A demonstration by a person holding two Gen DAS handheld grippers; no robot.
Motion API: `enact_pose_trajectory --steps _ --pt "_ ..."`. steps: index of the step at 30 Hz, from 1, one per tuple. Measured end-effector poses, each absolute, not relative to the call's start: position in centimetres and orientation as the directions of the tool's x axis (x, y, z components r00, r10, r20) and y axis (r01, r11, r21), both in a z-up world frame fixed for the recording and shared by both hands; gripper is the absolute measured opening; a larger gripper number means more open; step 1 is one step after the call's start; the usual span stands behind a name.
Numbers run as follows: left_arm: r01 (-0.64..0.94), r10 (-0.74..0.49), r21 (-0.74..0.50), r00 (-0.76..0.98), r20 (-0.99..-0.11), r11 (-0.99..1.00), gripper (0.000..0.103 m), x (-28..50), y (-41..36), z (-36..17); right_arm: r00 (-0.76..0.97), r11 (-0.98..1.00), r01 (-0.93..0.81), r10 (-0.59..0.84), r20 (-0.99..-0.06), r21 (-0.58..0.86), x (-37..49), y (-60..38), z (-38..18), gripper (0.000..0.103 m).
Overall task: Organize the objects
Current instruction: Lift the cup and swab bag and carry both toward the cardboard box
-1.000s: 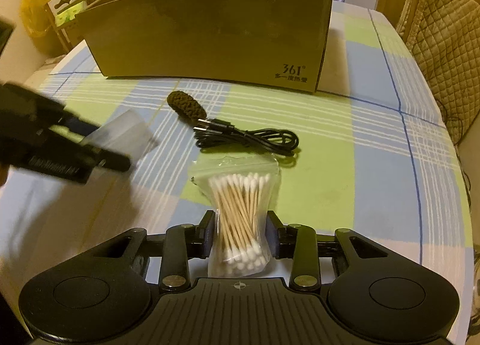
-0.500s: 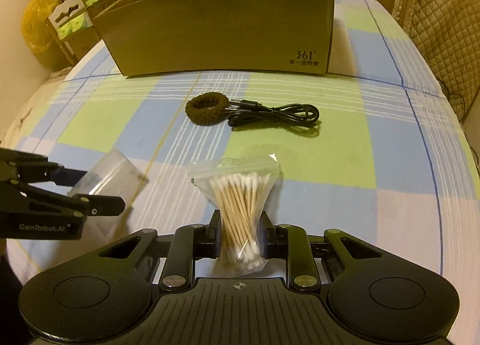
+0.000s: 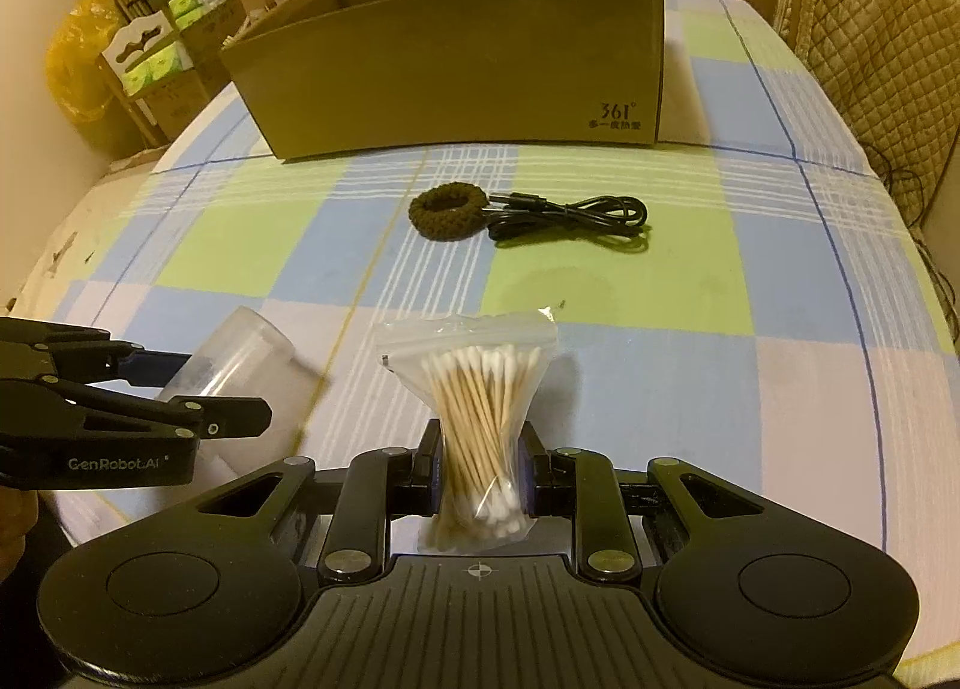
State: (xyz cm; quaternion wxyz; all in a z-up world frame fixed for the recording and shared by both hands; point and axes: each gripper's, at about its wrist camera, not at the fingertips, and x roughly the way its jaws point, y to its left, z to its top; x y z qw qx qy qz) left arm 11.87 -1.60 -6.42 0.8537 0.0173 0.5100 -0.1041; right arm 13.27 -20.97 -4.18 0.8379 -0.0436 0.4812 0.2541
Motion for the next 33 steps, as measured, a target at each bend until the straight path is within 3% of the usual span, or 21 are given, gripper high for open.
enact_pose_trajectory --steps 33 --pt "0.181 -0.162 -0.079 0.511 -0.844 0.980 0.048 8.1 -1.7 -2.0 0.445 0.862 -0.477 0.407 -0.798 0.174 9.9 -21.3 -0.3 0.020"
